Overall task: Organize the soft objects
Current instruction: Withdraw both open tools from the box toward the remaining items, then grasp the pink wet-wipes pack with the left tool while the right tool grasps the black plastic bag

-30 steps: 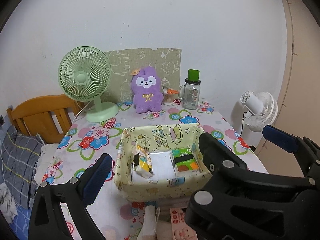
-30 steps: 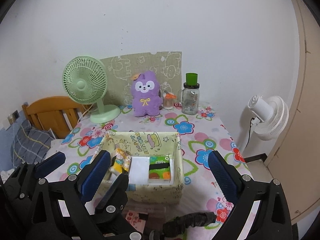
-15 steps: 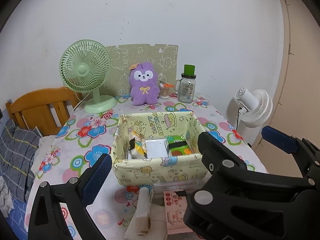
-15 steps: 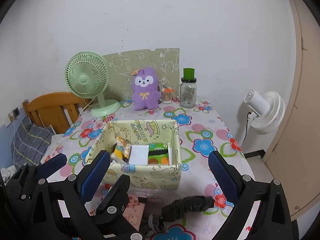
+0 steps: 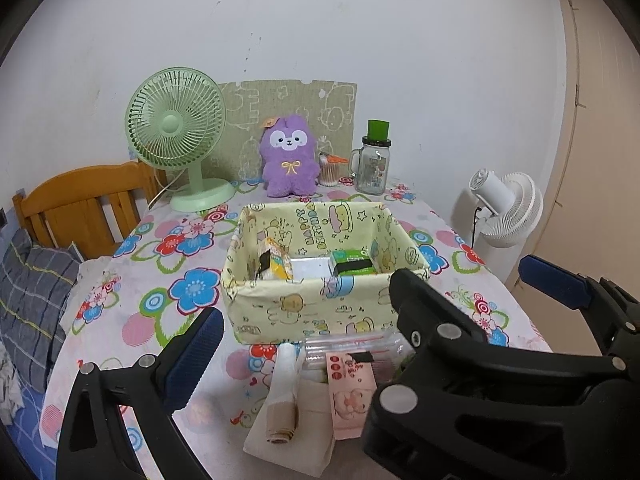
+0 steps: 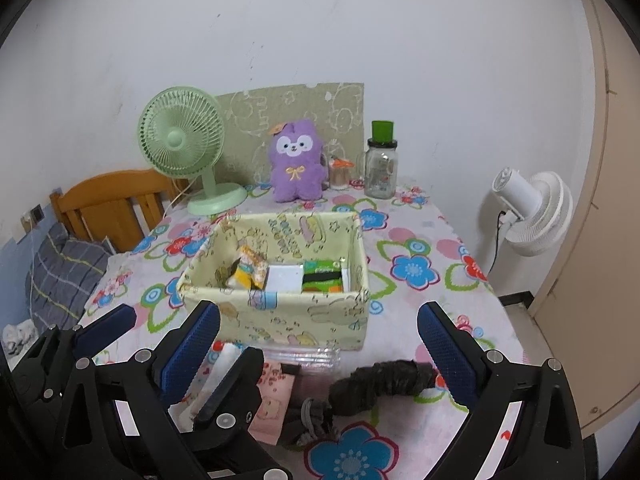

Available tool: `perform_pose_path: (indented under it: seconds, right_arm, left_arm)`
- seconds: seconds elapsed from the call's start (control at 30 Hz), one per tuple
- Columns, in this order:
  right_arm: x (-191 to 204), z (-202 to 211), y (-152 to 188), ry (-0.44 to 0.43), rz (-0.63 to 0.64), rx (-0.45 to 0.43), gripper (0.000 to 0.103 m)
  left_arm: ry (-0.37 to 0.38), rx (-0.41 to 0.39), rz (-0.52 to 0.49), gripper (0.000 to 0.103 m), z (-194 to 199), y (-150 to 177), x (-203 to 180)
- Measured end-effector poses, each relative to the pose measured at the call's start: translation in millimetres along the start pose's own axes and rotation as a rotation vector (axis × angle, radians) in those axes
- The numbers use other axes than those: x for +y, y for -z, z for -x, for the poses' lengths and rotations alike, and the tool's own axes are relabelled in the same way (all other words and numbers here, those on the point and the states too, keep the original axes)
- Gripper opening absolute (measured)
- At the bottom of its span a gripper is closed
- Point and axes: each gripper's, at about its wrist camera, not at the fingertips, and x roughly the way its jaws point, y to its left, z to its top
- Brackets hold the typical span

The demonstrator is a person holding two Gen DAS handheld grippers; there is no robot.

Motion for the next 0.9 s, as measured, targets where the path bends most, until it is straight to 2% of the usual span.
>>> perform_pose_path:
  seconds: [0.13,0.53,0.9]
  right_arm:
    - [-2,-7,11,-0.017,-0.005,0.027,0.100]
    - [-5,-18,34,0.003,-0.002,0.074,0.100]
    - [-13,-36,44,0.013,-0.024,0.118,0.100]
  left_arm:
    - [0.010,0.020,0.005,0.101,-7,10,0]
    - [0.018,0.052,0.011,0.101,-19,32,-4]
    - [0.033,0.107,0.013,0.101,-37,41,-6]
